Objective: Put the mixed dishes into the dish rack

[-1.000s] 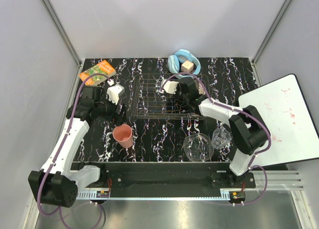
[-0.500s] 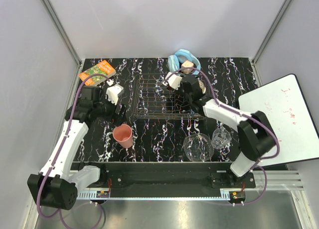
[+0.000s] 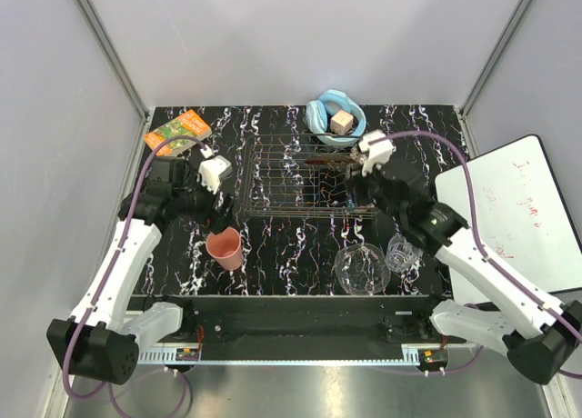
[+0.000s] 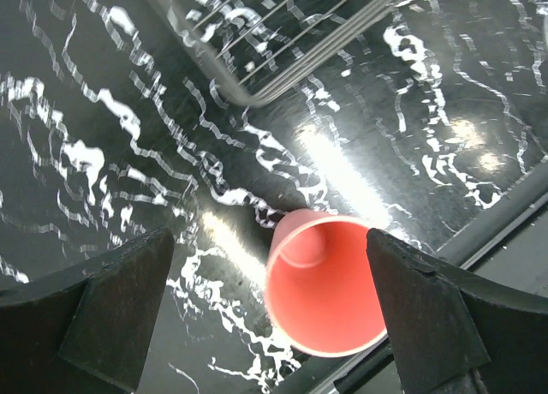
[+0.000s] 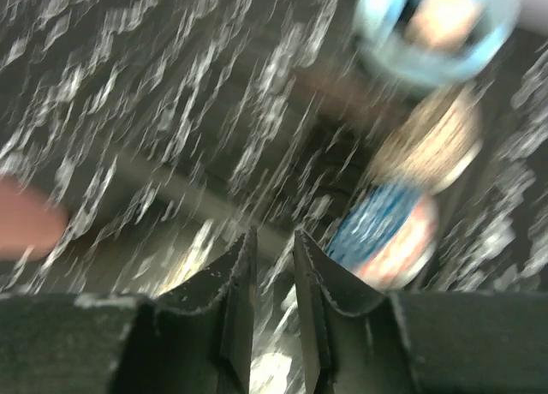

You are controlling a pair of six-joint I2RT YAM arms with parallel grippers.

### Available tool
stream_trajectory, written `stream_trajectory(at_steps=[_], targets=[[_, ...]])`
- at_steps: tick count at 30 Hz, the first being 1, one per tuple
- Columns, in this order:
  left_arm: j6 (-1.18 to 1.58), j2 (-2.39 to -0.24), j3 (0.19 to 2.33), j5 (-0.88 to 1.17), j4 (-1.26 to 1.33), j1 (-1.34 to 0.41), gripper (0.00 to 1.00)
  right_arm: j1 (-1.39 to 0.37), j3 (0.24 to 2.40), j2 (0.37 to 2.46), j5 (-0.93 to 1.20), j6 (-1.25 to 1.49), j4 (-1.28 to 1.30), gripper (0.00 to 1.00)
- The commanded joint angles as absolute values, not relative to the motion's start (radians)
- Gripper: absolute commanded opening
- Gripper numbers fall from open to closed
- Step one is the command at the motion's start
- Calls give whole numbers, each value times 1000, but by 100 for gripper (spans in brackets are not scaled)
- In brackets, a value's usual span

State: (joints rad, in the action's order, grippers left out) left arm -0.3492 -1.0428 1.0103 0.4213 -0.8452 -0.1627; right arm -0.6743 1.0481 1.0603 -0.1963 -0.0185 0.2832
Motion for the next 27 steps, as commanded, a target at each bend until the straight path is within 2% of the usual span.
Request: stream_trajectory(at_steps=[1, 3, 6, 10, 19, 27], targets=[[-373, -1048, 1080, 416, -839, -224, 99, -715, 910, 1002, -12, 325, 557, 29], [-367, -1055, 1088, 414, -839, -224, 99, -764, 888, 999, -11, 347, 621, 20], [-359, -1061, 1094, 420, -839, -225, 99, -859, 887, 1057, -87, 379, 714, 15], [-357, -1052, 1092, 411, -838, -225, 99, -902, 877, 1126, -120, 431, 742, 9], [-367, -1029, 1085, 390, -838, -225, 99, -930, 853, 1248, -170, 586, 776, 0], [-373, -1008, 1072, 377, -838, -225, 99, -968, 867, 1399, -264, 673, 770, 0]])
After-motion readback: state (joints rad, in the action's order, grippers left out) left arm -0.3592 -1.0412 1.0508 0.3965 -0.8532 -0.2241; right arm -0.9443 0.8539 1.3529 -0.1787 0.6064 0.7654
